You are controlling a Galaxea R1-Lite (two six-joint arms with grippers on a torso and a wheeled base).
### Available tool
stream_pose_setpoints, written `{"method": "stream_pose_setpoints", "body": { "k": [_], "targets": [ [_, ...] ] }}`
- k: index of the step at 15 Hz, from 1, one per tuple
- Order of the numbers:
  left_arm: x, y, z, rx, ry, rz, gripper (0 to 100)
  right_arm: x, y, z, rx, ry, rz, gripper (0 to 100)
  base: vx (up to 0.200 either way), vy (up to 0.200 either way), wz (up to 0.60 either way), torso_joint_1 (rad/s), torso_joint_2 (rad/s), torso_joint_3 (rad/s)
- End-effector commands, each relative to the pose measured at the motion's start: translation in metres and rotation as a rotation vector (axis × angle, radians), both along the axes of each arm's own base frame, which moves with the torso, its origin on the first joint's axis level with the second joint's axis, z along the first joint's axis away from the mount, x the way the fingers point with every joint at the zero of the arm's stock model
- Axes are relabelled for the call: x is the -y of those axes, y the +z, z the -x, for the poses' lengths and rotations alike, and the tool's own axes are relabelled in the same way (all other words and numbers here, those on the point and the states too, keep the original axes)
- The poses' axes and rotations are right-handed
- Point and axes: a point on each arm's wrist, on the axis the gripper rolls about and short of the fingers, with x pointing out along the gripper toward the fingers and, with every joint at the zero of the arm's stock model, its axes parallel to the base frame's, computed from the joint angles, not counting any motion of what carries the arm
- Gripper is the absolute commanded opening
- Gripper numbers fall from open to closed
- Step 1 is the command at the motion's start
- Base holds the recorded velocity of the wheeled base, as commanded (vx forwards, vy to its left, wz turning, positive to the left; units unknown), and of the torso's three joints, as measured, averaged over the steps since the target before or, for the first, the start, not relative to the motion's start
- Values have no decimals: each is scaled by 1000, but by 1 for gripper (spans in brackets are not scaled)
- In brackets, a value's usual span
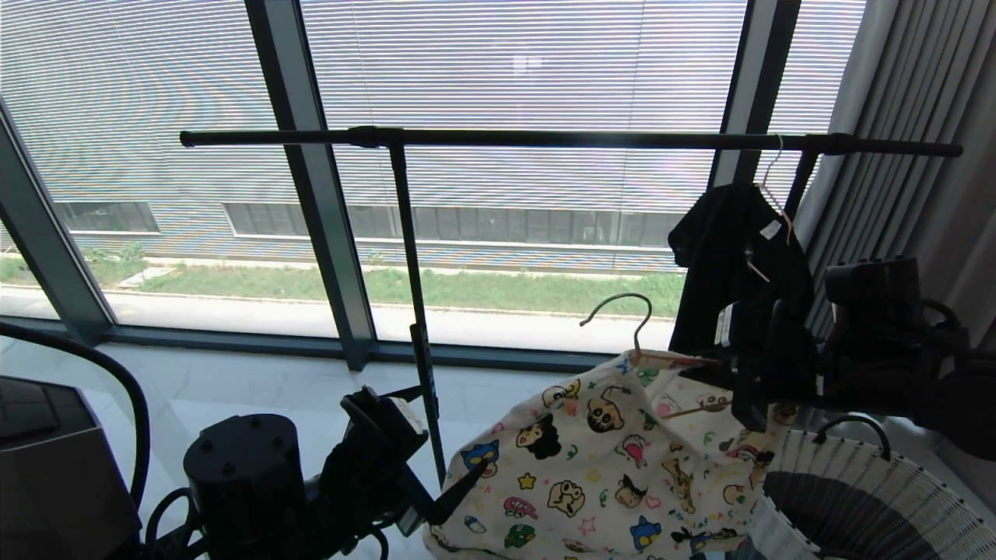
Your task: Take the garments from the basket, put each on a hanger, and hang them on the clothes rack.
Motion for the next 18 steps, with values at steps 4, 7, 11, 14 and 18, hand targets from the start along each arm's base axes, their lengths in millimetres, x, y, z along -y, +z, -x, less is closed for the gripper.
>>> {"method": "stream_pose_setpoints", "body": {
  "k": [4,7,11,14,18],
  "targets": [
    [-10,-27,-5,-151,-50,-13,100,-1,19,6,60,-8,-64,0,0,0,0,0,0,0],
    [-16,-37,-28,-158,-13,0,100,-2,26,13,79,3,-80,0,0,0,0,0,0,0],
    [-18,-37,-35,-149,5,11,0,-7,29,16,66,13,-101,0,0,0,0,0,0,0],
    [-37,-47,-44,-181,87,-1,0,-7,30,16,47,0,-117,0,0,0,0,0,0,0],
    [-54,-55,-51,-197,203,-24,0,-7,35,16,44,-24,-171,0,0,0,0,0,0,0]
  ]
}}
